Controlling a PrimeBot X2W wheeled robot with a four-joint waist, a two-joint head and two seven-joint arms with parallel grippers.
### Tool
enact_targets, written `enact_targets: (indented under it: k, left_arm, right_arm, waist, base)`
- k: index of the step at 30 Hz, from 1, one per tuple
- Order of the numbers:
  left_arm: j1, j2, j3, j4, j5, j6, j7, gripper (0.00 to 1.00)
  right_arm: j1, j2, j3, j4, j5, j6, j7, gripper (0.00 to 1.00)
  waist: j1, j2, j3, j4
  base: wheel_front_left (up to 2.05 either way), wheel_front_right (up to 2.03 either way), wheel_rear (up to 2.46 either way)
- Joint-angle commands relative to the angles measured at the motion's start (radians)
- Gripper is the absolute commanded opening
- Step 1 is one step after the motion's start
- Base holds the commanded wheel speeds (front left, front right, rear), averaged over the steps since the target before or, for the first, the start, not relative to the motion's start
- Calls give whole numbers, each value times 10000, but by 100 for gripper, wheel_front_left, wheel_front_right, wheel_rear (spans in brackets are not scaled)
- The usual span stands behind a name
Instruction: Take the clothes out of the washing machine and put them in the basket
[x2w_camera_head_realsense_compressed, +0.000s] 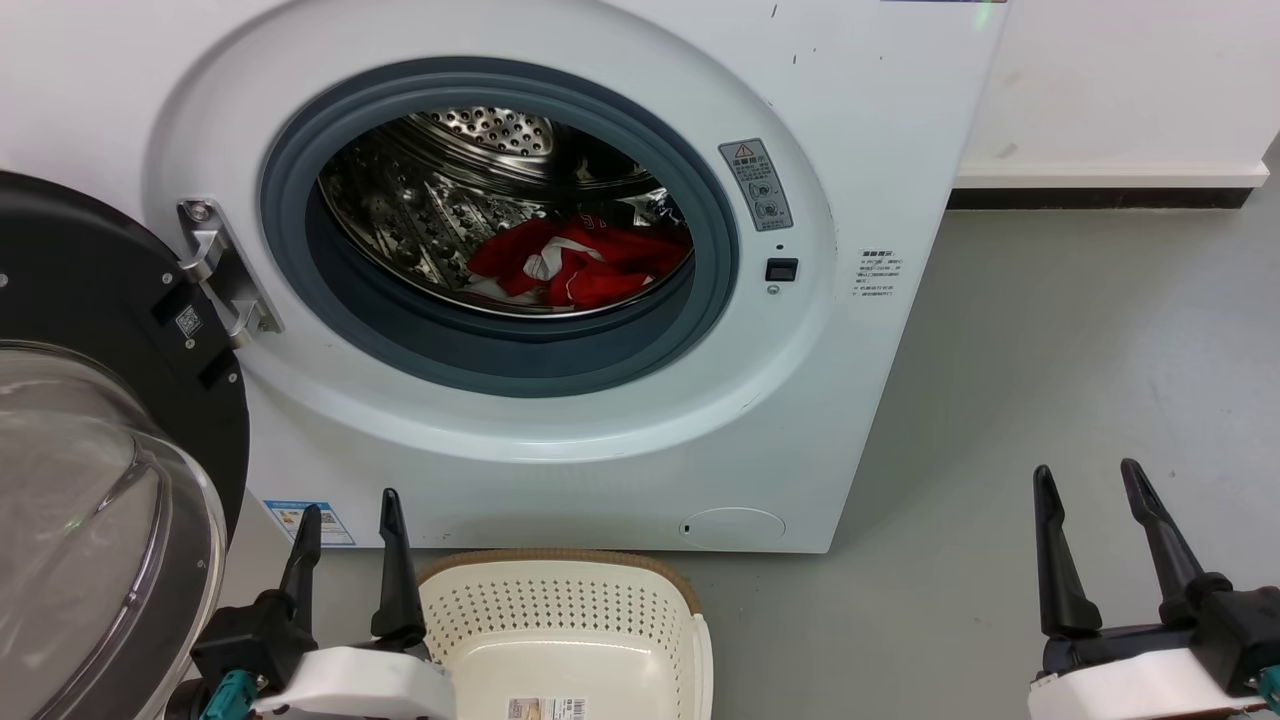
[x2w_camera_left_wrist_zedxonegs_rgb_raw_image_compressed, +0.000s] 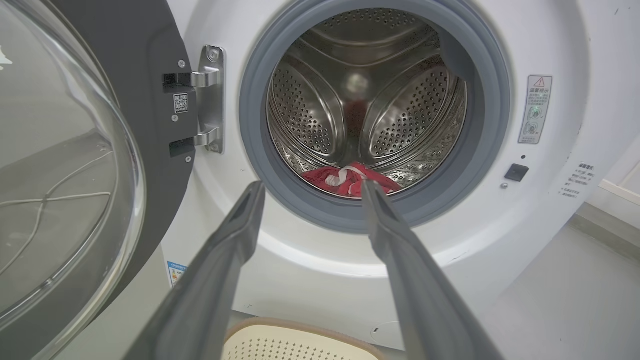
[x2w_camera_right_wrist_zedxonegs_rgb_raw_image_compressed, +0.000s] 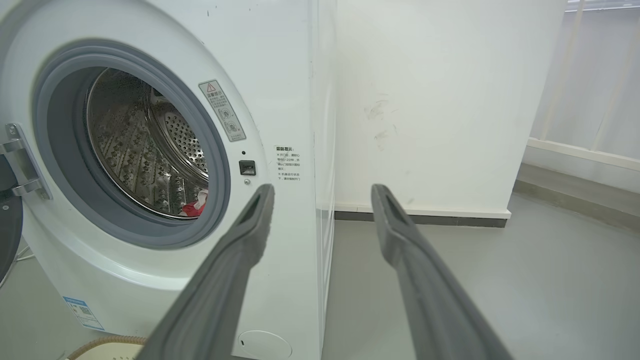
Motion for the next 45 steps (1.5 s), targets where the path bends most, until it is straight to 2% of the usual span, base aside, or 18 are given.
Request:
enact_targets:
  k: [1,18,45]
  left_arm:
    - [87,18,-35,-32,217,25,-91,100]
    - [231,19,-125,29,1284,157,-400,100]
    - [32,18,-106,386,1154,249,-377,100]
  right_arm:
    - [130,-43,-21,-93,-237,-3,-92,100]
    - [374,-42,-81,-41,-998,-3,-393,100]
    - [220,-40,-66,142,-678,-3,-372,100]
  waist:
    - [0,0,2,7]
    - [0,0,20,45]
    - [0,0,101,-21]
  base:
    - [0,0,0]
    - [0,0,0]
    - [0,0,0]
